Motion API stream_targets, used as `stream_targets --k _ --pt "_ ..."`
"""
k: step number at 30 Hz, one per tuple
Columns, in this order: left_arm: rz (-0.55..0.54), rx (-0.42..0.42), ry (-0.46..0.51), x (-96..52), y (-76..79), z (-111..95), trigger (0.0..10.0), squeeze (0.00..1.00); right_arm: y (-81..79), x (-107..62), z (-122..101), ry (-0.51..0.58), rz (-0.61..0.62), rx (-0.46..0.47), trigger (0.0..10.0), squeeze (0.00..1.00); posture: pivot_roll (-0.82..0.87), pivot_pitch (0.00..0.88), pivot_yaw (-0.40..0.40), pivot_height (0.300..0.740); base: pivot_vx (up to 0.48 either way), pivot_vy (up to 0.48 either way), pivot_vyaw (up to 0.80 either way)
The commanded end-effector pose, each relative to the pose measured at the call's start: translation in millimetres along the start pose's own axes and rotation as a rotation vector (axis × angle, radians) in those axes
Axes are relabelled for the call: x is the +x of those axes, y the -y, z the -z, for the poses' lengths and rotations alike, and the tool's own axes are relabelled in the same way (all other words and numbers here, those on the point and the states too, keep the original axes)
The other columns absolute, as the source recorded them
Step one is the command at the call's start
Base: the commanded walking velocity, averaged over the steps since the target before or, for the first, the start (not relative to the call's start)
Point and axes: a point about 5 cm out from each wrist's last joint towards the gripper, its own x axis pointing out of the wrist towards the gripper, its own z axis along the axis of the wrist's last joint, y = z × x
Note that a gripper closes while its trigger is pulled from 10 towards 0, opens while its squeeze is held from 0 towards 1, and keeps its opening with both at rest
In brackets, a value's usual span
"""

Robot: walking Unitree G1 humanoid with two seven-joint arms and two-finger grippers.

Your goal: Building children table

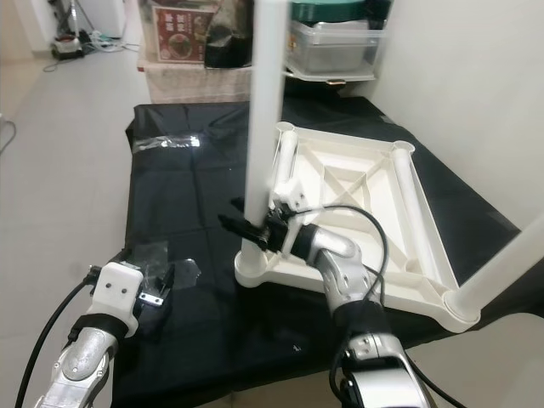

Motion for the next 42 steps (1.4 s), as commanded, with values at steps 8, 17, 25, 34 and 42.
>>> stream_targets --k 8,17,25,34,42 --pt "0.011 0.005 -0.006 -1.9 2.6 3 10.0 0.0 56.1 -78.8 58 -0.481 1.339 0.026 0.0 0.0 0.03 0.0 -0.069 0.74 0.0 0.0 0.0" --pt "0.002 0.005 -0.01 -2.2 0.9 4 10.0 0.0 29.9 -47.6 63 -0.387 1.136 0.144 10.0 0.39 0.02 0.0 -0.069 0.74 0.0 0.0 0.0" --pt "0.002 0.003 -0.009 -2.0 1.5 5 10.0 0.0 40.3 -19.8 27 -0.214 0.952 0.157 10.0 0.46 0.02 0.0 -0.071 0.74 0.0 0.0 0.0" --pt "0.004 0.0 -0.004 0.1 3.8 4 10.0 0.0 35.9 1.8 -30 -0.025 0.183 0.111 10.0 0.0 0.04 0.0 -0.089 0.74 0.0 0.0 0.0" --pt "-0.009 0.006 -0.004 -1.6 0.6 4 10.0 0.0 -1.2 20.7 -7 -0.088 -0.099 0.094 3.5 0.0 0.06 0.0 -0.104 0.74 0.0 0.0 0.0"
